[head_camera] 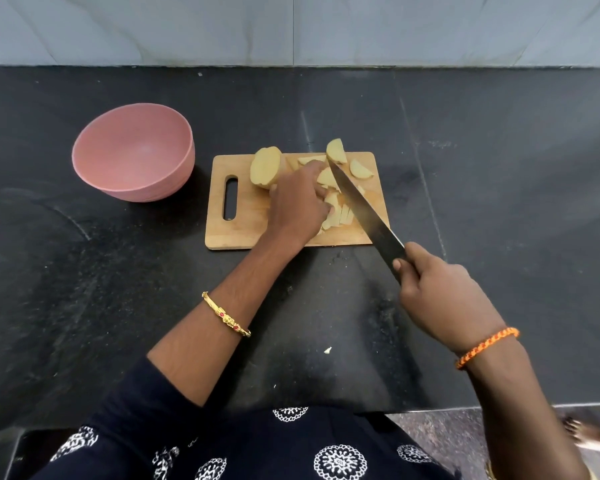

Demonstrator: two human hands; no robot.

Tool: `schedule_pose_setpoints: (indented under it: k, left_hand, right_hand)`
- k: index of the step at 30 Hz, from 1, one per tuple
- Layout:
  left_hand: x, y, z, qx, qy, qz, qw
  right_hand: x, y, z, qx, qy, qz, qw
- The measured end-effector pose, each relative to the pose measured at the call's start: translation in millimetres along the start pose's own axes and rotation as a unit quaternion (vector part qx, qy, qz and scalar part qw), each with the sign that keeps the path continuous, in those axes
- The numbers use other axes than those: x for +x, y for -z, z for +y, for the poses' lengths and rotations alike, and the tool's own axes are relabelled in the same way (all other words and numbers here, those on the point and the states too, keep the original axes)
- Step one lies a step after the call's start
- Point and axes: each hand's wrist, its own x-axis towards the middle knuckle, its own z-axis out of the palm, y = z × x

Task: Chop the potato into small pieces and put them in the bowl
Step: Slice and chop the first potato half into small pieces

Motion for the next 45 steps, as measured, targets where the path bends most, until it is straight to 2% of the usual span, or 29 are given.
schedule_pose_setpoints:
  k: [8,15,22,28,30,32,35,38,40,43,45]
  left_hand:
    - [-2.1,-2.6,4.3,0.063,0.0,0.063,0.996]
    - [-2.9,-3.6,4.9,0.081,-0.01,0.084,0.993]
    - [-7.2,-7.9,3.1,0.13,-0.028,0.116,0.984]
    - [-8.2,-8.4,4.9,0.165,-0.029,0.133,0.977]
    - [-9.6,-6.8,4.7,0.16,-0.029,0.131,0.978]
    - [-10.1,-2.0,3.6,0.139,-0.027,0.124,0.982]
    - [-10.4,10.5,0.7,0.057,-0.014,0.122,0.991]
    - [-12.2,22.0,-6.7,0.035,-0.024,0.197,0.979]
    - [-12.5,24.5,-16.6,0.027,-0.024,0.243,0.969]
    - [-13.3,20.1,-27.7,-0.03,-0.045,0.239,0.97]
    - [-16.2,15.3,-30.1,-0.032,-0.058,0.243,0.968]
  right_hand:
    - [17.5,-16.9,-9.2,0.031,0.02,0.009,0.999]
    - [19.9,-13.3,-4.4,0.036,0.047,0.006,0.998]
    - [22.1,-7.2,-6.3,0.038,0.039,-0.08,0.995]
    - [4.7,-5.2,0.7,0.017,0.02,-0.102,0.994]
    - [-1.6,-1.6,6.9,0.017,0.022,-0.091,0.995]
    - [-4.7,-2.9,11.9,0.039,0.031,-0.047,0.998]
    - [-3.6,-9.1,18.9,0.084,0.018,0.019,0.996]
    - [-3.3,-9.2,24.7,0.101,-0.029,0.055,0.993]
    - [-2.6,-9.5,26.8,0.088,-0.049,0.057,0.993]
    - [-1.7,-9.8,25.6,0.058,-0.054,0.037,0.996]
    - [-3.7,-8.3,23.0,0.04,-0.052,0.024,0.998]
